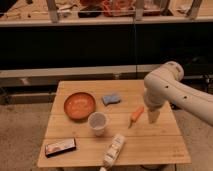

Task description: Place the ceramic cup in the ceramic bowl

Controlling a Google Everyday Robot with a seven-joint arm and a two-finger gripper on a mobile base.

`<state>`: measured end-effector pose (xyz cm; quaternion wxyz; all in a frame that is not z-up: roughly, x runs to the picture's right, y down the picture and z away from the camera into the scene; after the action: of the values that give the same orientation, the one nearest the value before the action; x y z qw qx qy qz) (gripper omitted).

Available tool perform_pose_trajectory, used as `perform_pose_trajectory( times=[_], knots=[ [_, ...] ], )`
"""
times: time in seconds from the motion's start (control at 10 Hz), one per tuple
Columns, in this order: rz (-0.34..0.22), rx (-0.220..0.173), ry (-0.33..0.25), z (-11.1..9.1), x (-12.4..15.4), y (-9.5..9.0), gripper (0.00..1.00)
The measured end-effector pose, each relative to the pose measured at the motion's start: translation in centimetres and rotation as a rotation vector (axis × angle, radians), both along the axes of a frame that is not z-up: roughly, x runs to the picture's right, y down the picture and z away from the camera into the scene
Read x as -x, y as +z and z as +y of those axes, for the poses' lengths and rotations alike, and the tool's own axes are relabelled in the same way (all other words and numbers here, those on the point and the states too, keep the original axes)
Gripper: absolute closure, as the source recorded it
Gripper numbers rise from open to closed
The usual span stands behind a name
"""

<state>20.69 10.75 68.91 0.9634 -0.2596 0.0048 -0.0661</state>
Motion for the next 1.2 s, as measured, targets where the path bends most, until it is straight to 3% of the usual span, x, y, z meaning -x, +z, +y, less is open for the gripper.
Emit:
perform_pose_trajectory(
  times=[0.3, 1.2],
  knots=[
    [-0.051, -0.022, -0.056, 0.4, 3.3, 0.4, 0.20],
    [-0.182, -0.067, -0.189, 1.5, 7.6, 1.2, 0.20]
  ],
)
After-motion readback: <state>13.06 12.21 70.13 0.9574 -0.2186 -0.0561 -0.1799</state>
